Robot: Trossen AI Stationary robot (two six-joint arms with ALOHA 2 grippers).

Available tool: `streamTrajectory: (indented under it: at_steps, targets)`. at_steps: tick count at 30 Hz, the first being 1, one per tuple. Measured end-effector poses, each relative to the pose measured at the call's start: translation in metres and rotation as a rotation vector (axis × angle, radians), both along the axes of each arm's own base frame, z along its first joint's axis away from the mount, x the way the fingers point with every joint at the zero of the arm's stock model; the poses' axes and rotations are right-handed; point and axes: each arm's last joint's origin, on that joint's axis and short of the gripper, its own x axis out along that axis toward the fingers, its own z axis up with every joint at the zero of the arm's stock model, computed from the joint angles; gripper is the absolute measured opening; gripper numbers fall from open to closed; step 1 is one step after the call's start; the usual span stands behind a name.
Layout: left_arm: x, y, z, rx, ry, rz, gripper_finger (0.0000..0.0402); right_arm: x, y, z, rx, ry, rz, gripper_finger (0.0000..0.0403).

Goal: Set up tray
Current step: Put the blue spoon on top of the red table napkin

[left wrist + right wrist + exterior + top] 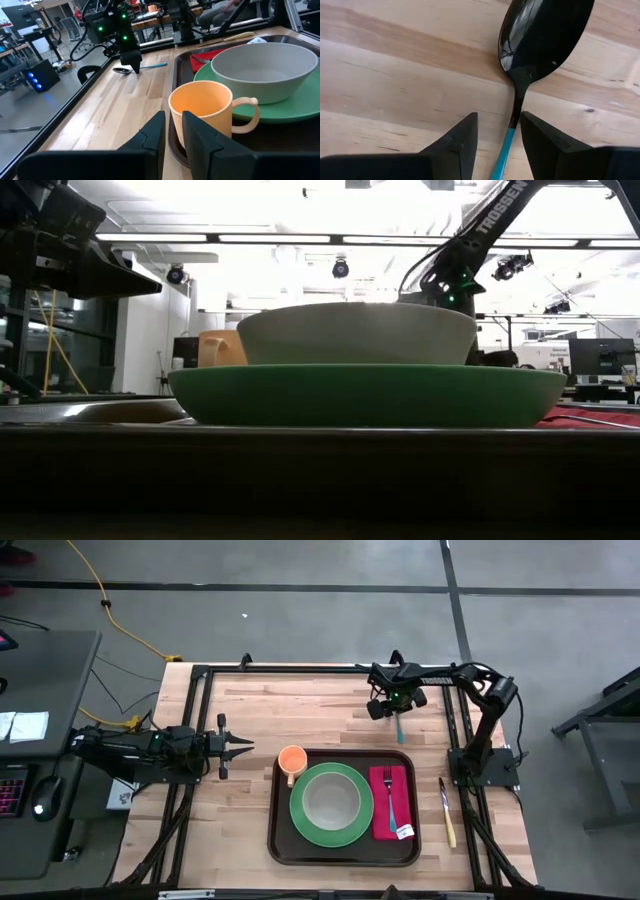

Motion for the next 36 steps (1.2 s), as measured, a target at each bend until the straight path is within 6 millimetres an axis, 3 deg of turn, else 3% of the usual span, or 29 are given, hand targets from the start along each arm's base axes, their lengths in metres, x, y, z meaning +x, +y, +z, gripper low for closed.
streamTrajectory:
  at_steps: [25, 36]
  targets:
    - [0.000, 0.000, 0.000, 0.000, 0.000, 0.000, 0.0097, 0.000, -0.001, -0.001, -0.007, 0.006, 0.005, 0.0130]
    - [0.000, 0.000, 0.000, 0.000, 0.000, 0.000, 0.0097, -0.010, -0.012, -0.001, 0.020, -0.014, -0.053, 0.0093]
